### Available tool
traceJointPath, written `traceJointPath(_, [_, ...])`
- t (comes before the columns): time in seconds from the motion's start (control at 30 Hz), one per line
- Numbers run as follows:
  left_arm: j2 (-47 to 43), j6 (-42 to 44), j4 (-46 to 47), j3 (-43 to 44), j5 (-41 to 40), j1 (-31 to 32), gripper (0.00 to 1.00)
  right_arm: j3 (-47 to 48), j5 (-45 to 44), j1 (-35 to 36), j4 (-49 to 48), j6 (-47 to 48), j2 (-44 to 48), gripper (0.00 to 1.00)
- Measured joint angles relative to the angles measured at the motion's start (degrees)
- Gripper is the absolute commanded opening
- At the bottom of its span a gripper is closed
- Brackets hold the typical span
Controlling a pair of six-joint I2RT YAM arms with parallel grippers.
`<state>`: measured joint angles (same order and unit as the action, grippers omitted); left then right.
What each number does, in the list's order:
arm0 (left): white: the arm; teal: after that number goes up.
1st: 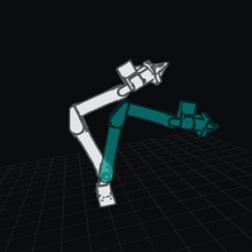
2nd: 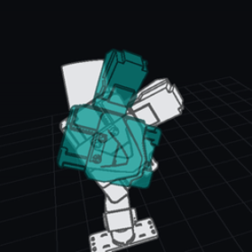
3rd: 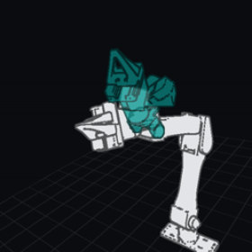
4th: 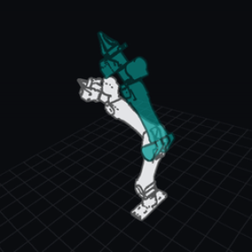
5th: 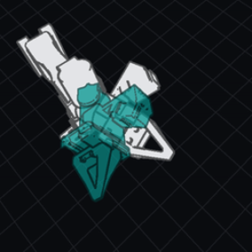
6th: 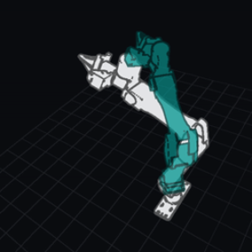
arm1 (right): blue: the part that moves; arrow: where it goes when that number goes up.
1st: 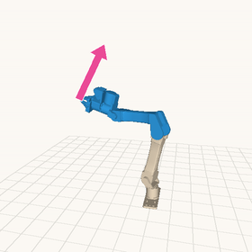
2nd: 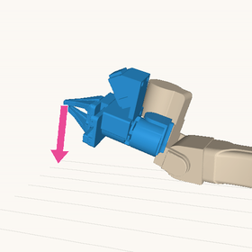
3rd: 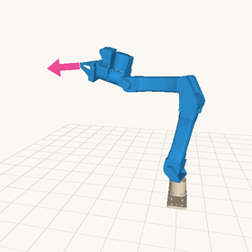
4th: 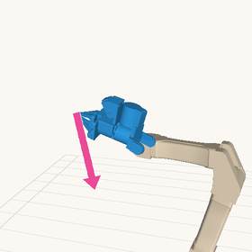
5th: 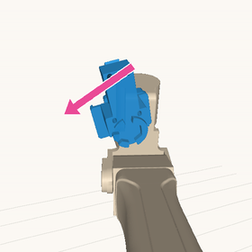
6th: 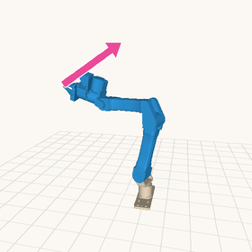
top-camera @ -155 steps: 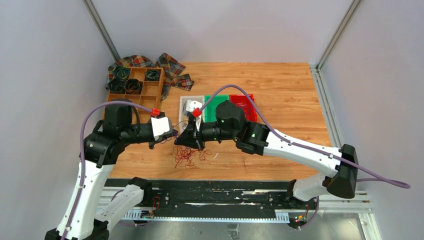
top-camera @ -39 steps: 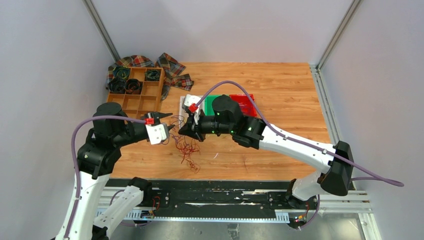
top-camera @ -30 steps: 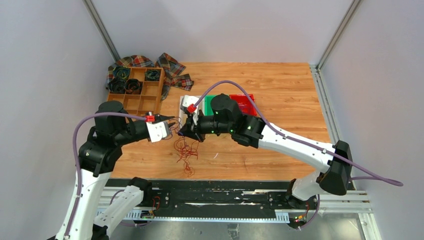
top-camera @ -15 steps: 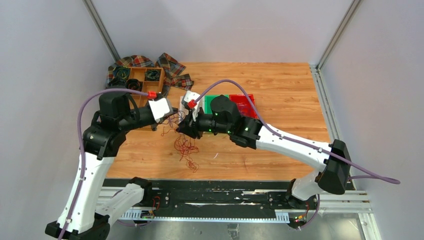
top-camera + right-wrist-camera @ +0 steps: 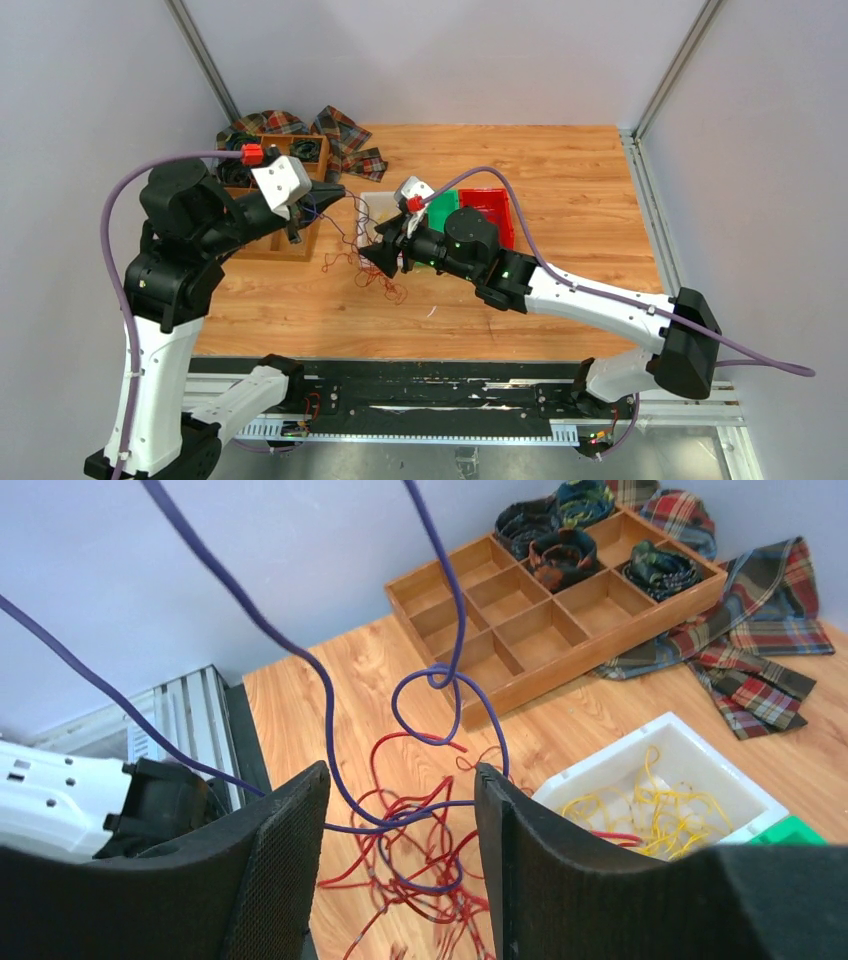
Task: Untangle the cables
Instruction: Untie the cable, then place the cable in the bin.
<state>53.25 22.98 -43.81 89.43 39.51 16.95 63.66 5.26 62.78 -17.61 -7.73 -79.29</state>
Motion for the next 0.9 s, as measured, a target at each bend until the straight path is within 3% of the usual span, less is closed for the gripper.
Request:
traceJointPath(0.33, [1.9,-6.2,0.0,5.7,0.2,0.0,0.01,0.0,-1.1,0.0,-6.8,-0.9,-1.9,0.4])
traceJointPath(0.9, [8.1,-15.1,0.1,21.2,0.9,0.0,0.01,-10.3,-1.3,0.0,-16.2,-9.3,-8.6,0.38])
